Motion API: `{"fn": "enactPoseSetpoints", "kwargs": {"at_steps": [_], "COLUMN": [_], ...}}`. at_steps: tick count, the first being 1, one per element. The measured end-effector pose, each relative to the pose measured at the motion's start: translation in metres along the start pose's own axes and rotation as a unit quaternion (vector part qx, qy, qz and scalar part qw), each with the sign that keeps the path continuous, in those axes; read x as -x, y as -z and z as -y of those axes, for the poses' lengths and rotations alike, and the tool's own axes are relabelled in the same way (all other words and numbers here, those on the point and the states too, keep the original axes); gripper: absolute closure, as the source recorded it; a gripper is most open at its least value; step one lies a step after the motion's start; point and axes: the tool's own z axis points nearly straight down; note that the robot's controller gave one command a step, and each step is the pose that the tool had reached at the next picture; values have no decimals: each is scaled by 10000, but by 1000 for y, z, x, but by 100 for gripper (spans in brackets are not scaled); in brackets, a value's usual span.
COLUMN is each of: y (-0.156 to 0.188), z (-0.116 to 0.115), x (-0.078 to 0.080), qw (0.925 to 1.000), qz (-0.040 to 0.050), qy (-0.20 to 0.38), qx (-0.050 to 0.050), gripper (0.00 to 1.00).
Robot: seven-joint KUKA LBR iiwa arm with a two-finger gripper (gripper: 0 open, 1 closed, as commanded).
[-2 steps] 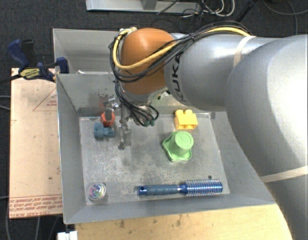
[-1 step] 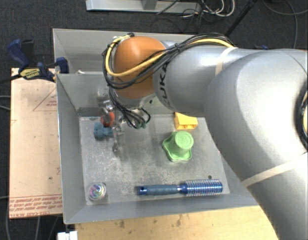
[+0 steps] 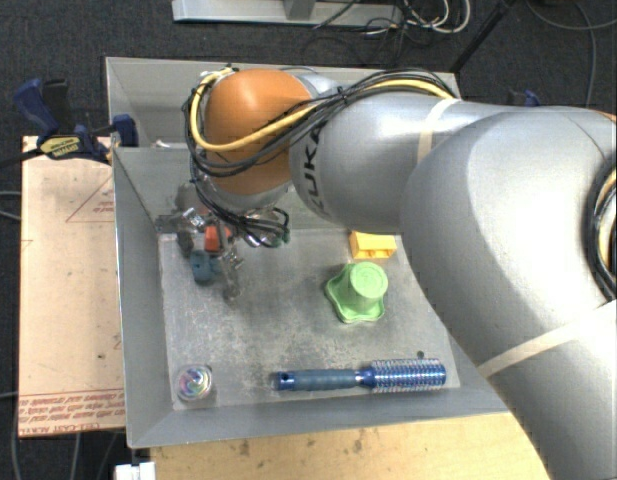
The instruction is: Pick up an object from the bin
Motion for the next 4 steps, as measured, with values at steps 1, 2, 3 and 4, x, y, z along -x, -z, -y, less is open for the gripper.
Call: {"fn": "enactPoseSetpoints", "kwargs": {"at_steps": [1, 2, 3, 4], "y": [0, 109, 99, 224], "z": [0, 6, -15, -41], "x": [0, -3, -8, -19], "qw": [10000, 9999, 9999, 9999], "qz": [-6, 38, -20, 40], "qy": [-8, 103, 105, 106], "qx": [6, -18, 12, -12], "gripper": [100, 100, 100, 100]}}
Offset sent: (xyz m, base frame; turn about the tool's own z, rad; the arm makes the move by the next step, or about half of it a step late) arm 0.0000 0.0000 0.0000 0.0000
